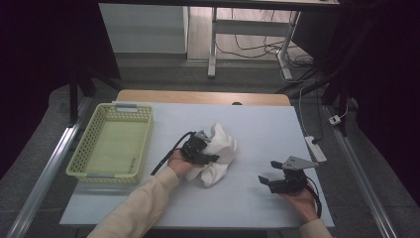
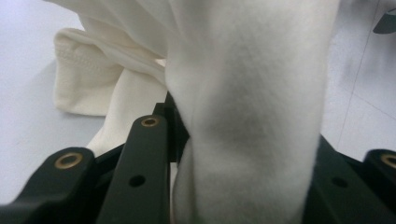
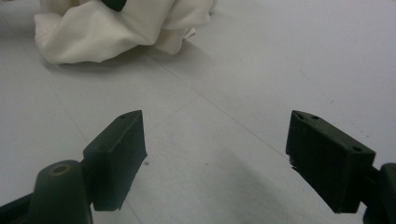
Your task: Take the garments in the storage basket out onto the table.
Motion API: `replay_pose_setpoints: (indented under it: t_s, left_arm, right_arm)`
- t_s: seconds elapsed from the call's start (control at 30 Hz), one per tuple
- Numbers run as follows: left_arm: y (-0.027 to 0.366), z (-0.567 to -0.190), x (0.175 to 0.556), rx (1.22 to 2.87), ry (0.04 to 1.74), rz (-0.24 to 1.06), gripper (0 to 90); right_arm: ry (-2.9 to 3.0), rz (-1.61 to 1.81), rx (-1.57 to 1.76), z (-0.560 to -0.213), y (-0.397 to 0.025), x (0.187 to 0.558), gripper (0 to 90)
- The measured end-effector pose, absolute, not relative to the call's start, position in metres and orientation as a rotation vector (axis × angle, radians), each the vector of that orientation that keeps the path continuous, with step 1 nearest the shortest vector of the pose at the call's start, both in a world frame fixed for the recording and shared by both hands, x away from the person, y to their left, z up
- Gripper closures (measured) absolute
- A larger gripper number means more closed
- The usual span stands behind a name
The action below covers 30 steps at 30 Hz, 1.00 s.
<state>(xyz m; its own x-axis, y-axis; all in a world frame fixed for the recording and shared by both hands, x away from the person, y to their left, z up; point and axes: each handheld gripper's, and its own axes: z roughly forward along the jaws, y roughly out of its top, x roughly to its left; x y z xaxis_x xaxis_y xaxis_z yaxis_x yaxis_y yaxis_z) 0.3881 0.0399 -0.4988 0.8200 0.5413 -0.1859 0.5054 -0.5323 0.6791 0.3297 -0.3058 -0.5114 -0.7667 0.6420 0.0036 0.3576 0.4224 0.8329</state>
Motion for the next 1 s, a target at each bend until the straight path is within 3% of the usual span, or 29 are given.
replay_pose_setpoints:
  t_s: [0.13,0.27,0.4,1.0]
  left_arm:
    - [0.039,-0.498,0.387,2.227,0.752,0.049,63.8]
    - [0.045,-0.487,0.382,2.138,0.743,0.063,39.9]
    - [0.055,-0.471,0.375,2.083,0.737,0.116,28.4]
    - [0.133,-0.426,0.325,2.026,0.790,0.321,26.3]
  right_arm:
    - [2.368,1.270,0.861,-0.511,-0.306,0.329,20.2]
    - [2.367,1.272,0.864,-0.511,-0.306,0.330,20.2]
    - [2.371,1.276,0.865,-0.511,-0.306,0.330,20.2]
    - [2.349,1.290,0.867,-0.508,-0.309,0.325,20.2]
